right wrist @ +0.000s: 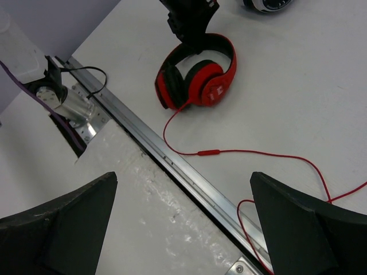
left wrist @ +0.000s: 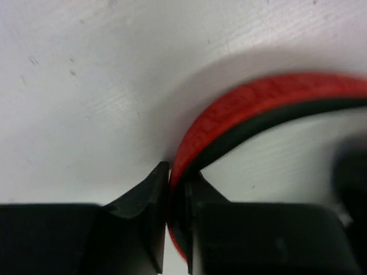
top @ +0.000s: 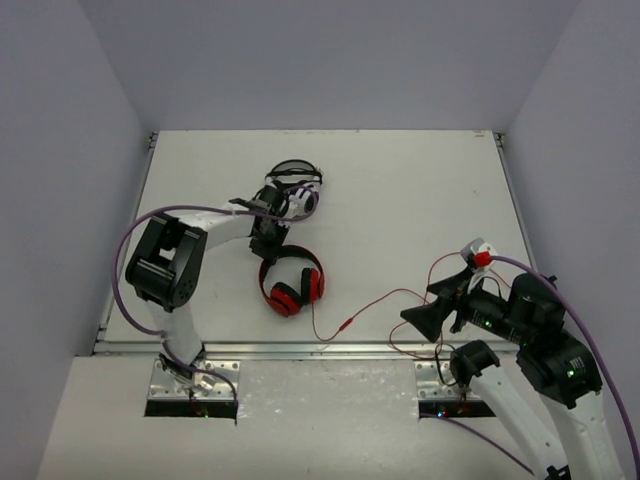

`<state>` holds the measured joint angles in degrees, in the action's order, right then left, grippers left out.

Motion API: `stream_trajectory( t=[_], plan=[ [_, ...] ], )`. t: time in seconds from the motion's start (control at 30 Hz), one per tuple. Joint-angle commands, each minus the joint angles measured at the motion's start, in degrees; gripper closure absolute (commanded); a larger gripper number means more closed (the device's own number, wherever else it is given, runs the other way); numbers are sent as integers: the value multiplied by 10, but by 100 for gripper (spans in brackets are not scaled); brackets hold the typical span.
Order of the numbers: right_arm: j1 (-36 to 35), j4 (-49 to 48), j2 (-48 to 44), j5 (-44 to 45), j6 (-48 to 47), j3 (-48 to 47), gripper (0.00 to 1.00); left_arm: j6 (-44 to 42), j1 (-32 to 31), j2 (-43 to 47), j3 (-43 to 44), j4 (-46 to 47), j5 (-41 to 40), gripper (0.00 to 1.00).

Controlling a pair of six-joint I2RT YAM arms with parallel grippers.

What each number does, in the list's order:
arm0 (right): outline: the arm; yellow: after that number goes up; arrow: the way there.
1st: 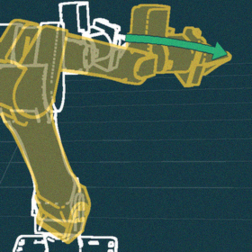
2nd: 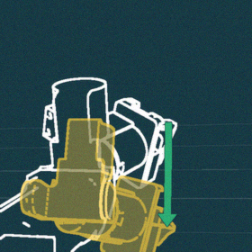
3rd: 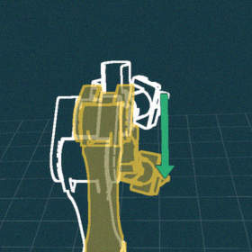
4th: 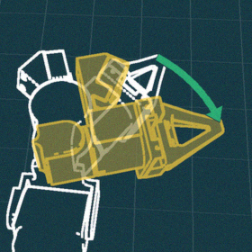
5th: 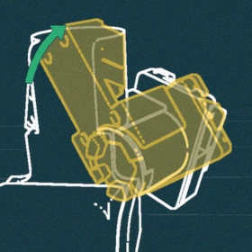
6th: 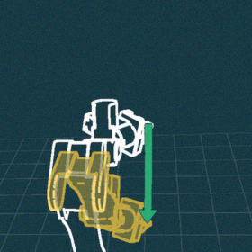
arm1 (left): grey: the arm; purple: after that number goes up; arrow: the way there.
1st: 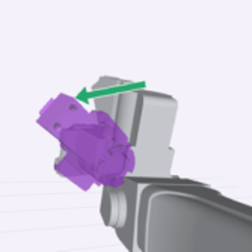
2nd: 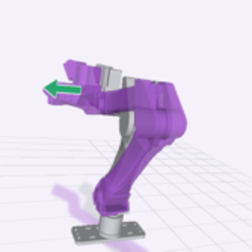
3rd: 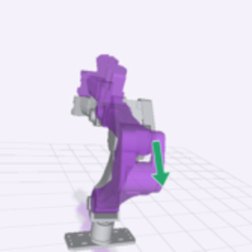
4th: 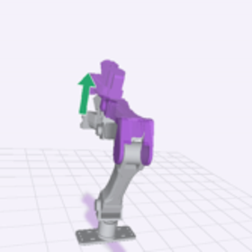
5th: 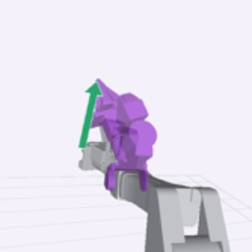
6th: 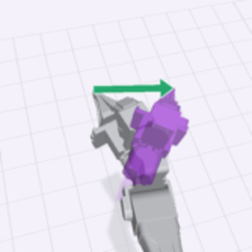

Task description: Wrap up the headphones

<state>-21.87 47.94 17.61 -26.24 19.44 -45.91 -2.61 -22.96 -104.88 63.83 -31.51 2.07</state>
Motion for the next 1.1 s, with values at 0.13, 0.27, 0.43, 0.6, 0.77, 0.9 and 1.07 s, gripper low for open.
stream_trajectory(
  t=[0.13,0.27,0.43,0.6,0.77,0.9,1.07],
  plan=[
    [2,-71,-7,-21,20,36,1,84,-42,196,-70,-34,-51,100],
    [2,-200,-30,-55,97,121,1,139,-67,336,-95,-53,-65,100],
    [2,-520,-9,-115,165,273,1,172,-76,512,-103,-68,-86,100],
    [-1,-733,165,-210,194,290,1,189,-77,565,-80,-89,-89,100],
    [-70,-804,269,-244,170,265,6,202,-76,565,-52,-104,-109,100],
    [-116,-740,338,-206,56,231,8,231,-76,571,-28,-98,-92,100],
    [-143,-844,434,-261,69,248,15,259,-77,572,-13,-83,-90,100]
  ],
)
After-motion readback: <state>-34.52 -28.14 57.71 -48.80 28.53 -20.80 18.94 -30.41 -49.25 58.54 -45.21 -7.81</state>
